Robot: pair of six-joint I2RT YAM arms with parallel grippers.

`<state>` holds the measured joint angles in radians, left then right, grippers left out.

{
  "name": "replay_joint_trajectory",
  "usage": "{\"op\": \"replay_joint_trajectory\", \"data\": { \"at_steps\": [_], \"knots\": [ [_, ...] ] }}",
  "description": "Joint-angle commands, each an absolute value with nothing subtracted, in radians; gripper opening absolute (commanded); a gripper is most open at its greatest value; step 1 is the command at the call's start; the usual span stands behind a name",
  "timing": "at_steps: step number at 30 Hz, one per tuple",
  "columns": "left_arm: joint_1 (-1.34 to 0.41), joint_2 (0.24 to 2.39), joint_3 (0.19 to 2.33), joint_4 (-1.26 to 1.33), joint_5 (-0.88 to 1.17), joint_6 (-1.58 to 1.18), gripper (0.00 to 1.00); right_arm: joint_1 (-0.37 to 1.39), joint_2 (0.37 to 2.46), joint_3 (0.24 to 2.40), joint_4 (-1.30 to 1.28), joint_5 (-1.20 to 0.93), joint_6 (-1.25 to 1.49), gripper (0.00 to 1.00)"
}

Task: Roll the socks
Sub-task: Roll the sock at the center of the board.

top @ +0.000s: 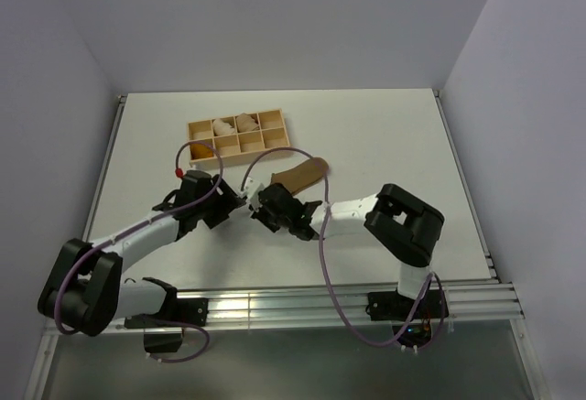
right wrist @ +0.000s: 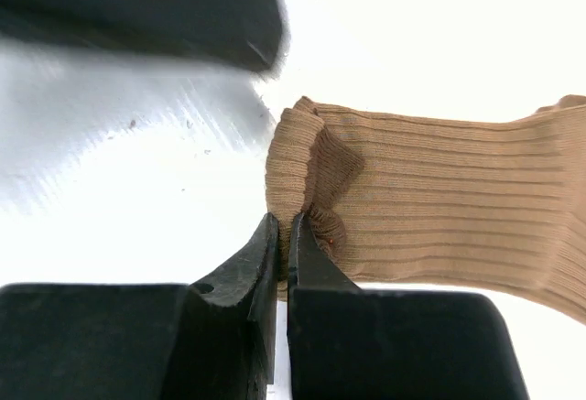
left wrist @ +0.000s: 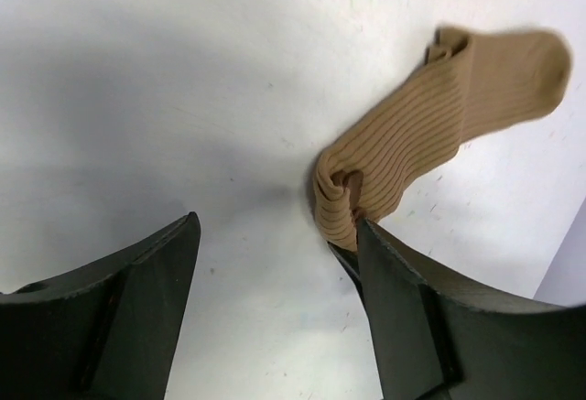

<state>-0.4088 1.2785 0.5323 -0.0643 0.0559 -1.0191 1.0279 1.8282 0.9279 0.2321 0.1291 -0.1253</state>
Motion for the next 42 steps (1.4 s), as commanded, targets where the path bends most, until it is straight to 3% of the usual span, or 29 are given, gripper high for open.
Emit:
{"op": "replay_joint_trajectory", "data": {
  "at_steps": [1,11,16,27,42],
  "knots": [
    [-0.374,1.188,0.496,-0.029,0.005,-1.049,0.76,0.953,1.809,0.897,0.169,-0.130,-0.002,0.00],
    [-0.368,1.184,0.454,0.084,0.095,-1.002,0.81,0.721,1.896,0.902,0.285,-0.587,0.268,0.00],
    [-0.370,1.213,0.425,0.184,0.155,-1.000,0.84,0.646,1.948,0.913,0.327,-0.683,0.376,0.00],
    [-0.437,1.360,0.477,0.259,0.167,-0.996,0.74,0.557,2.077,0.887,0.506,-0.848,0.609,0.00],
    [-0.468,1.542,0.541,0.287,0.133,-0.999,0.61,0.538,2.132,0.917,0.474,-0.890,0.647,0.01]
  ]
}}
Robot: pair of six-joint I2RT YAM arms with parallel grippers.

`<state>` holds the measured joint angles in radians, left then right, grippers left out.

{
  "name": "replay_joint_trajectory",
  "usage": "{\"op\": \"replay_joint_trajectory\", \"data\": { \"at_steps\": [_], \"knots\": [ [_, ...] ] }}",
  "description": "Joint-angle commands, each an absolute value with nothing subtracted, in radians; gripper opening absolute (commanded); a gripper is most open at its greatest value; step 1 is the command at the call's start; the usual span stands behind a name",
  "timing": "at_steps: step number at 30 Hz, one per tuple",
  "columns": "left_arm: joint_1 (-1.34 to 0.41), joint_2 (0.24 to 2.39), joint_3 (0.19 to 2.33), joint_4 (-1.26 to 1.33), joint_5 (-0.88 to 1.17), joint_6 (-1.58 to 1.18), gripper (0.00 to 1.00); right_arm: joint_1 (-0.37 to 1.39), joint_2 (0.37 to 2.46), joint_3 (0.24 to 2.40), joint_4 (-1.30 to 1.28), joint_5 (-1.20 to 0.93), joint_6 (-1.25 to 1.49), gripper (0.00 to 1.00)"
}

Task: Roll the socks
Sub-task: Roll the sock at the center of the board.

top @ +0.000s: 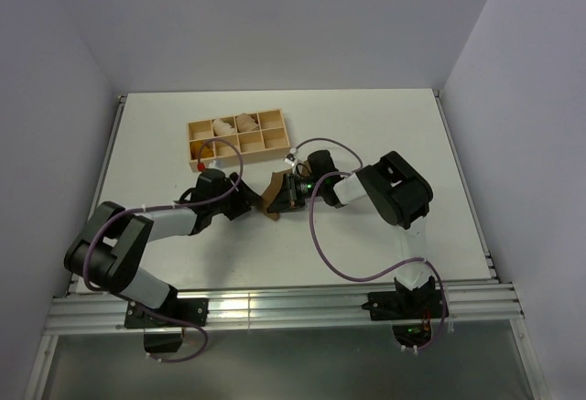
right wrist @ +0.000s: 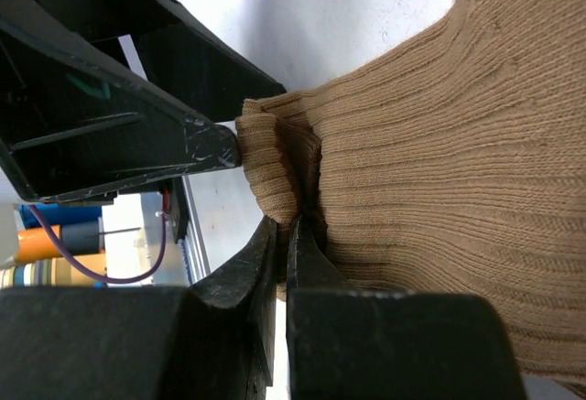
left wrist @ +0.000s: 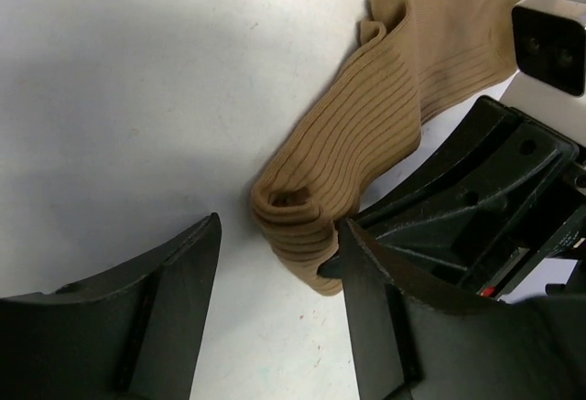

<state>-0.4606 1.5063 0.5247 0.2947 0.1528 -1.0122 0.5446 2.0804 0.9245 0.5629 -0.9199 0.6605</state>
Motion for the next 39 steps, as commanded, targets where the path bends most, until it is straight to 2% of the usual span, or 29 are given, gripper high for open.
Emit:
{"op": "replay_joint_trajectory", "data": {
  "at_steps": [1,6,14,21,24,25,28,31,36,39],
  "knots": [
    [-0.468,1.549,0.545,0.293,0.136,-0.997,0.60,0.538,2.132,0.917,0.476,-0.891,0.649,0.01],
    [-0.476,1.572,0.535,0.304,0.141,-1.002,0.53,0.537,2.134,0.917,0.488,-0.893,0.663,0.01],
    [-0.494,1.600,0.525,0.321,0.146,-1.011,0.48,0.534,2.151,0.916,0.511,-0.897,0.696,0.01],
    [-0.502,1.612,0.540,0.302,0.140,-1.002,0.30,0.532,2.143,0.914,0.502,-0.884,0.703,0.06],
    [-0.502,1.615,0.560,0.267,0.137,-0.989,0.19,0.532,2.105,0.908,0.473,-0.858,0.677,0.17],
    [-0.502,1.615,0.566,0.256,0.133,-0.986,0.11,0.532,2.091,0.907,0.453,-0.845,0.645,0.23],
    [-0.502,1.609,0.584,0.212,0.130,-0.970,0.01,0.532,2.007,0.896,0.370,-0.778,0.563,0.32],
    [-0.502,1.595,0.616,0.141,0.121,-0.943,0.00,0.535,1.899,0.881,0.287,-0.686,0.476,0.42],
    [-0.502,1.588,0.666,0.045,0.132,-0.902,0.00,0.598,1.714,0.850,0.183,-0.488,0.342,0.51],
    [-0.502,1.585,0.686,0.003,0.141,-0.878,0.01,0.667,1.642,0.851,0.123,-0.295,0.233,0.56]
  ]
}}
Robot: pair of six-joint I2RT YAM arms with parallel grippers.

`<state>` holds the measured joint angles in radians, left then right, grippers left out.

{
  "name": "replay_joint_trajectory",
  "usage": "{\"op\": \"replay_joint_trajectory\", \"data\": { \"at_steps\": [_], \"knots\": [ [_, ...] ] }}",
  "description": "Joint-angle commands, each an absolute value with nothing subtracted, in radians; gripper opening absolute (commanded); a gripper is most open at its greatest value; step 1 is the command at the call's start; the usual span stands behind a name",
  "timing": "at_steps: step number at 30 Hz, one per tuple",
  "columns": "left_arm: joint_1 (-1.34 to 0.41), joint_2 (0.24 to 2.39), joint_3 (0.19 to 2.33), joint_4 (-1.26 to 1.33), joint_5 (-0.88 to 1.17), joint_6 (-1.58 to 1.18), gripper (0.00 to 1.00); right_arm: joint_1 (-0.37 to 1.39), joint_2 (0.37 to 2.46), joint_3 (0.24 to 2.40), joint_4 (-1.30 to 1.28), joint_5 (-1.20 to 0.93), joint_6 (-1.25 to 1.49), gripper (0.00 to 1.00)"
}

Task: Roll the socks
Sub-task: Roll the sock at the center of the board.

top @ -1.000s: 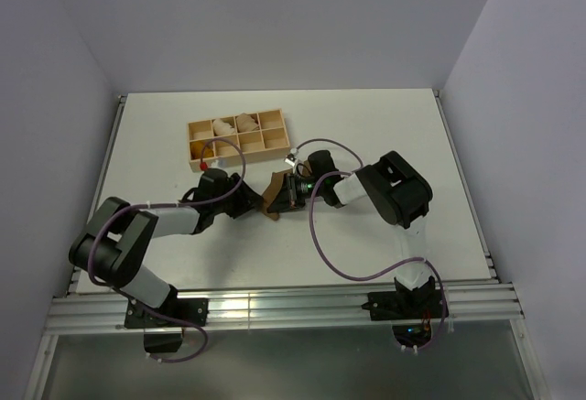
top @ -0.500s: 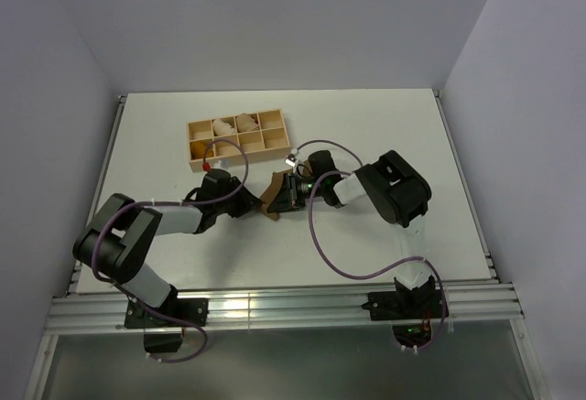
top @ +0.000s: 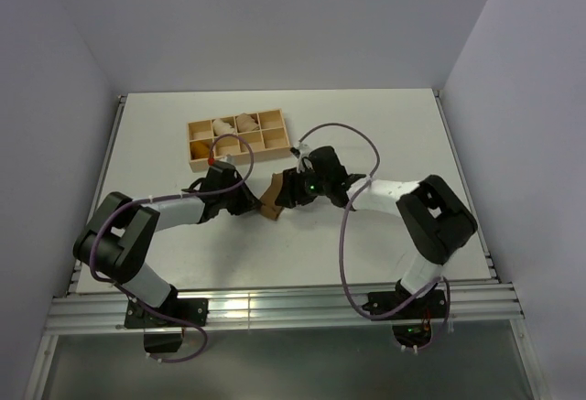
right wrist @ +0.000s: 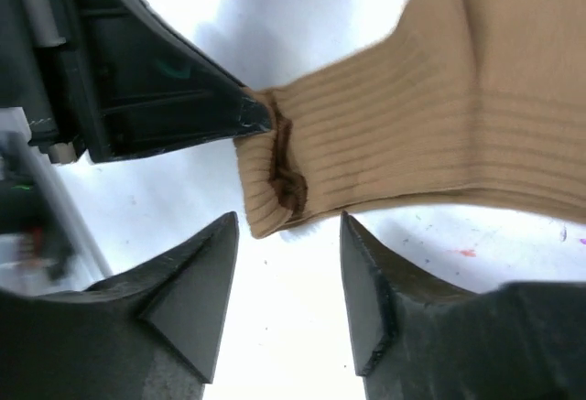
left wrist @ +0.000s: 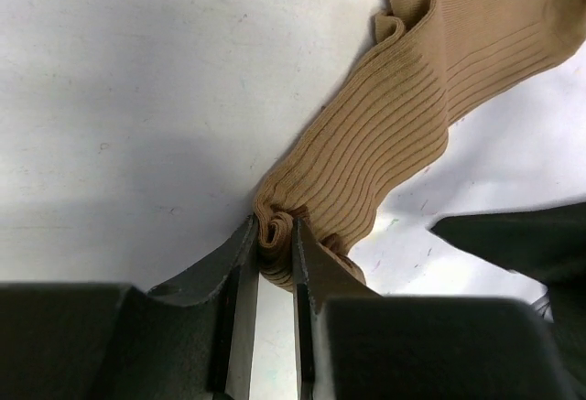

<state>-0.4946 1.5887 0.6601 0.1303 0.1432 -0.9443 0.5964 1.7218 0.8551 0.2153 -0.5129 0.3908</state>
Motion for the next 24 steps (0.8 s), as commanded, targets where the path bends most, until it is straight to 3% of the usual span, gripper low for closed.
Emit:
{"op": "replay_joint_trajectory", "data": {
  "at_steps": [1,4,14,24],
  "knots": [
    [-0.502,1.588,0.695,0.003,0.152,-0.873,0.00,0.727,1.631,0.854,0.111,-0.182,0.182,0.60],
    [-0.502,1.588,0.707,-0.054,0.161,-0.856,0.00,0.849,1.606,0.861,0.100,0.017,0.082,0.70],
    [-0.502,1.603,0.747,-0.135,0.189,-0.825,0.00,1.126,1.689,0.902,0.156,0.435,-0.187,0.71],
    [-0.502,1.603,0.764,-0.147,0.207,-0.821,0.00,1.216,1.834,0.979,0.173,0.548,-0.291,0.66]
  ]
}}
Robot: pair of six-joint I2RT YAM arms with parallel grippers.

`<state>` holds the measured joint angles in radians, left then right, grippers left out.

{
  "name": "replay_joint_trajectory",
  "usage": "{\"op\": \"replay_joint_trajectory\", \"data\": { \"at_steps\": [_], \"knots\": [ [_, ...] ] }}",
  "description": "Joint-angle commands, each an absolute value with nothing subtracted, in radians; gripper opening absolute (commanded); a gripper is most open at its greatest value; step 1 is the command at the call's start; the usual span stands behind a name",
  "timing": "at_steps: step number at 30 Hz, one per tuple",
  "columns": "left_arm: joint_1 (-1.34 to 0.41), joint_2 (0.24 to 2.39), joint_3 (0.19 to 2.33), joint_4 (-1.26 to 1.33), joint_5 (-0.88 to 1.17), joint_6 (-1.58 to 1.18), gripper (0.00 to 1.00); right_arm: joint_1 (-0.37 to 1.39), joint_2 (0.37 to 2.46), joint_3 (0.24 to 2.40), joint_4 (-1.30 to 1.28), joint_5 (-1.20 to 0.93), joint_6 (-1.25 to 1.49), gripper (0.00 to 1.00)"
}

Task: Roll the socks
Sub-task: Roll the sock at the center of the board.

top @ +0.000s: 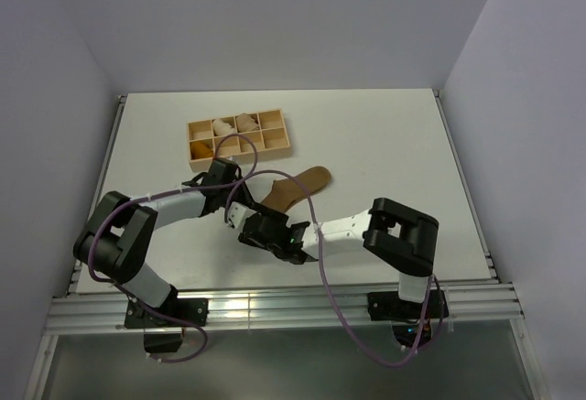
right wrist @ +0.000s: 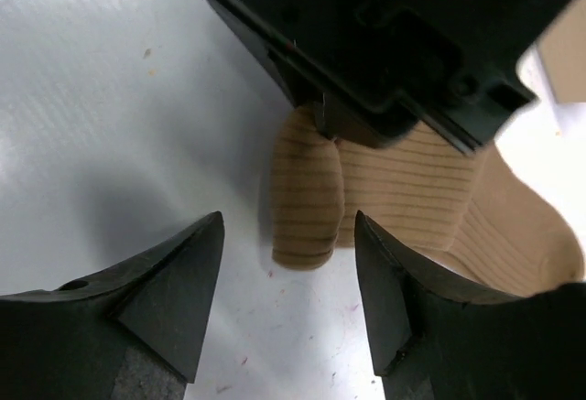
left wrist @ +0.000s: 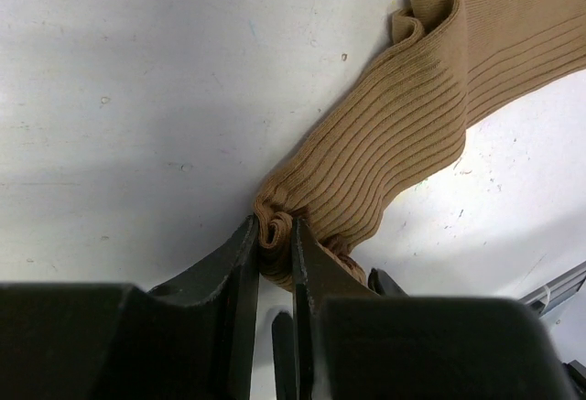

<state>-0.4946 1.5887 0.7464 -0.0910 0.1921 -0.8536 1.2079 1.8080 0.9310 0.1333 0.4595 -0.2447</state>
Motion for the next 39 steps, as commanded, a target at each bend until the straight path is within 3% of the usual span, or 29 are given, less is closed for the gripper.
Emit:
{"op": "replay_joint_trajectory", "data": {
  "at_steps": [1,11,14,17,18,25,29,32,35,39],
  "knots": [
    [-0.502,1.601,0.764,-0.149,0.206,-0.821,0.00,1.216,1.844,0.994,0.170,0.551,-0.294,0.65],
    [-0.502,1.605,0.767,-0.147,0.219,-0.822,0.00,1.221,1.945,1.040,0.134,0.564,-0.311,0.59],
    [-0.502,1.606,0.775,-0.153,0.219,-0.819,0.00,1.223,1.970,1.046,0.115,0.566,-0.305,0.53],
    [-0.502,1.606,0.778,-0.156,0.218,-0.821,0.01,1.223,1.985,1.045,0.101,0.563,-0.292,0.39],
    [-0.502,1.598,0.775,-0.153,0.215,-0.825,0.00,1.221,1.993,1.043,0.098,0.566,-0.282,0.30],
    [-0.494,1.568,0.764,-0.133,0.213,-0.856,0.05,1.213,2.003,1.025,0.064,0.535,-0.207,0.04],
    [-0.482,1.533,0.735,-0.120,0.195,-0.891,0.19,1.198,1.982,1.002,0.068,0.476,-0.152,0.00],
    [-0.459,1.485,0.707,-0.106,0.172,-0.922,0.46,1.177,1.959,0.988,0.074,0.410,-0.115,0.00],
    [-0.430,1.428,0.678,-0.098,0.144,-0.956,0.62,1.144,1.924,0.962,0.095,0.318,-0.069,0.00],
    [-0.388,1.341,0.638,-0.084,0.106,-0.986,0.73,1.088,1.872,0.924,0.120,0.201,-0.014,0.00]
  ]
}}
